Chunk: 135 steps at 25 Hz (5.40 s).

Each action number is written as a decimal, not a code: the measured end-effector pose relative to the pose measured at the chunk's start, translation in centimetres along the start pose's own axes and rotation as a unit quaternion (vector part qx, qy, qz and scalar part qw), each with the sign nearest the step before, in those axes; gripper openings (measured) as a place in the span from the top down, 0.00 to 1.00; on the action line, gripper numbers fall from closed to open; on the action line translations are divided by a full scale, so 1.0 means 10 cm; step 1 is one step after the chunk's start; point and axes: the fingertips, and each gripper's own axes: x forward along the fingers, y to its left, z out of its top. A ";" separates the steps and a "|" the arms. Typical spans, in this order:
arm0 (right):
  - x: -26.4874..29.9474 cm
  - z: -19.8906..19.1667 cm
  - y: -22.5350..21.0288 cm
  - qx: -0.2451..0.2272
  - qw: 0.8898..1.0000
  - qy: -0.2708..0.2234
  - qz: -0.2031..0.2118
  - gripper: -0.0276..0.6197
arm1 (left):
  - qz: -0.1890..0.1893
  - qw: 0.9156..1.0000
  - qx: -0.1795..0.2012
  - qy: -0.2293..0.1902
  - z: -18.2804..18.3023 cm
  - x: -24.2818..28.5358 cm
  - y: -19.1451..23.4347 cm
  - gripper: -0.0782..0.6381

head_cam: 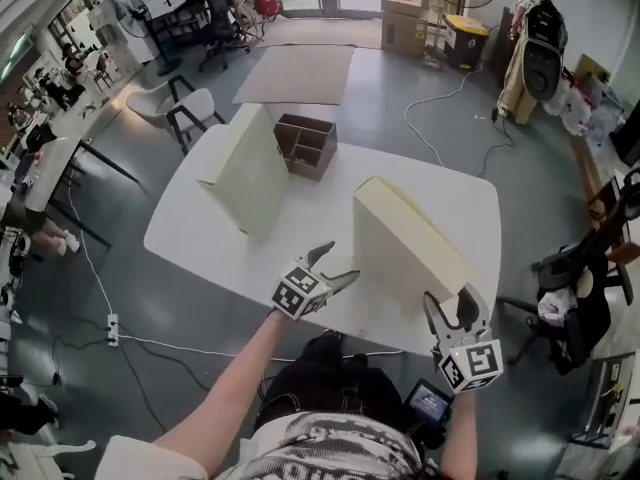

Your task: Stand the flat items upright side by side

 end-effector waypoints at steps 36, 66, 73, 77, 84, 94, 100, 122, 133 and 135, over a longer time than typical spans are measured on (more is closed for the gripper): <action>2.32 0.15 1.70 0.059 0.988 0.044 -0.137 0.51 | -0.056 0.998 0.008 -0.033 -0.52 -1.80 0.93 0.49; 2.90 0.14 2.25 0.201 0.968 0.084 -0.122 0.45 | -0.094 0.995 0.008 -0.044 -0.64 -1.93 1.24 0.49; 2.92 0.15 2.31 0.227 0.965 0.083 -0.107 0.43 | -0.093 0.995 0.007 -0.040 -0.64 -1.90 1.21 0.49; 2.97 0.17 2.38 0.235 0.963 0.080 -0.108 0.43 | -0.092 0.995 0.007 -0.039 -0.63 -1.88 1.21 0.49; 3.04 0.15 2.47 0.242 0.962 0.077 -0.097 0.43 | -0.093 0.995 0.005 -0.038 -0.62 -1.83 1.17 0.49; 2.97 0.19 2.47 0.205 0.972 0.075 -0.083 0.43 | -0.094 0.995 0.006 -0.040 -0.63 -1.88 1.16 0.49; 2.81 0.20 2.56 0.169 0.980 0.070 -0.072 0.44 | -0.100 0.994 -0.002 -0.043 -0.70 -1.99 1.11 0.50; 1.53 -0.69 3.37 0.095 0.983 0.150 0.051 0.69 | -0.046 0.995 -0.078 -0.032 -1.23 -2.59 0.54 0.55; 0.58 -0.60 3.71 0.056 0.985 0.123 0.110 0.80 | -0.004 0.995 -0.067 -0.072 -1.09 -3.19 -0.25 0.63; 0.44 -0.56 3.77 0.049 0.985 0.114 0.116 0.84 | 0.003 0.995 -0.065 -0.081 -1.05 -3.28 -0.35 0.67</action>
